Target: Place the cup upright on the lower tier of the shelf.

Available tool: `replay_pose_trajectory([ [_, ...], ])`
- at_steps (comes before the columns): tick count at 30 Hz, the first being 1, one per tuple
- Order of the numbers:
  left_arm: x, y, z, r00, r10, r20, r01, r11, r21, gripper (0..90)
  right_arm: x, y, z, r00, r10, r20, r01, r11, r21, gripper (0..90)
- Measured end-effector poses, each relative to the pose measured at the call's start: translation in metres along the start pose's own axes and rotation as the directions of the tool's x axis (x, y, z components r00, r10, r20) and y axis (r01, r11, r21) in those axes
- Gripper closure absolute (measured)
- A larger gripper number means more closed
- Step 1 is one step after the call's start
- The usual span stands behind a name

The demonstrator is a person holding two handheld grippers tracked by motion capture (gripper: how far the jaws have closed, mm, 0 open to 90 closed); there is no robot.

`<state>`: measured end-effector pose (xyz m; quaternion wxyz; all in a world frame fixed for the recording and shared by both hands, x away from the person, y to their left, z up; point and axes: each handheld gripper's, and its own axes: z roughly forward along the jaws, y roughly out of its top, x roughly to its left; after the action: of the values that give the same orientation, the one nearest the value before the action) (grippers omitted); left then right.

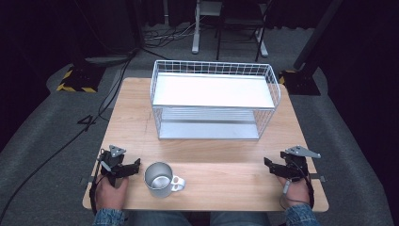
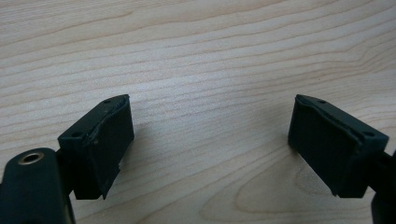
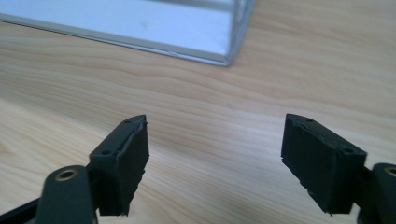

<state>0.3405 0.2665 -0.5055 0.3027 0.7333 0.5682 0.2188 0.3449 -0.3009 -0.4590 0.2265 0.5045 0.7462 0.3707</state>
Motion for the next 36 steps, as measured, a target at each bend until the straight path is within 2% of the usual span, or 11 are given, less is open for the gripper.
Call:
replay_pose_trajectory([
  [12,0.000,0.000,0.000,1.0000,-0.001,0.000,0.001,1.0000,-0.001,14.5,0.038,0.023,-0.013,0.9932,-0.062,-0.099,0.060,0.998,-0.030,30.5],
  [20,0.000,0.000,0.000,1.0000,-0.001,0.000,0.001,1.0000,-0.001,14.5,0.066,0.033,-0.019,0.9770,-0.104,-0.186,0.095,0.994,-0.057,32.3],
  [23,0.000,0.000,0.001,0.9999,-0.010,0.001,0.010,0.9999,-0.001,14.9,0.087,0.036,-0.021,0.9595,-0.139,-0.245,0.126,0.990,-0.071,33.4],
  [24,0.000,0.001,0.001,0.9999,-0.010,0.000,0.010,0.9999,-0.001,14.9,0.087,0.036,-0.021,0.9595,-0.139,-0.245,0.126,0.990,-0.071,33.4],
  [25,0.000,0.000,0.001,1.0000,-0.010,-0.001,0.010,0.9999,-0.001,15.0,0.098,0.038,-0.021,0.9483,-0.164,-0.271,0.149,0.986,-0.076,33.6],
  [26,0.000,0.000,0.001,1.0000,-0.010,-0.001,0.010,0.9999,-0.001,15.0,0.098,0.038,-0.021,0.9483,-0.164,-0.271,0.149,0.986,-0.076,33.6],
  [28,0.000,0.000,0.001,0.9999,-0.011,-0.001,0.011,0.9999,-0.002,15.0,0.109,0.039,-0.020,0.9368,-0.187,-0.296,0.170,0.982,-0.081,33.8],
  [32,0.000,0.001,0.001,1.0000,-0.010,-0.001,0.010,1.0000,-0.001,15.0,0.129,0.042,-0.017,0.9098,-0.213,-0.356,0.198,0.977,-0.080,34.1],
  [33,0.000,0.000,0.001,0.9999,-0.010,-0.001,0.010,0.9999,-0.002,15.0,0.137,0.043,-0.016,0.8973,-0.223,-0.381,0.206,0.975,-0.085,34.2],
  [34,0.000,0.000,0.001,0.9999,-0.010,-0.001,0.010,0.9999,-0.002,15.0,0.137,0.043,-0.016,0.8973,-0.223,-0.381,0.206,0.975,-0.085,34.2],
  [36,0.000,0.000,0.001,0.9999,-0.011,-0.001,0.011,0.9999,-0.002,15.0,0.145,0.044,-0.014,0.8843,-0.228,-0.407,0.210,0.974,-0.089,34.3],
])
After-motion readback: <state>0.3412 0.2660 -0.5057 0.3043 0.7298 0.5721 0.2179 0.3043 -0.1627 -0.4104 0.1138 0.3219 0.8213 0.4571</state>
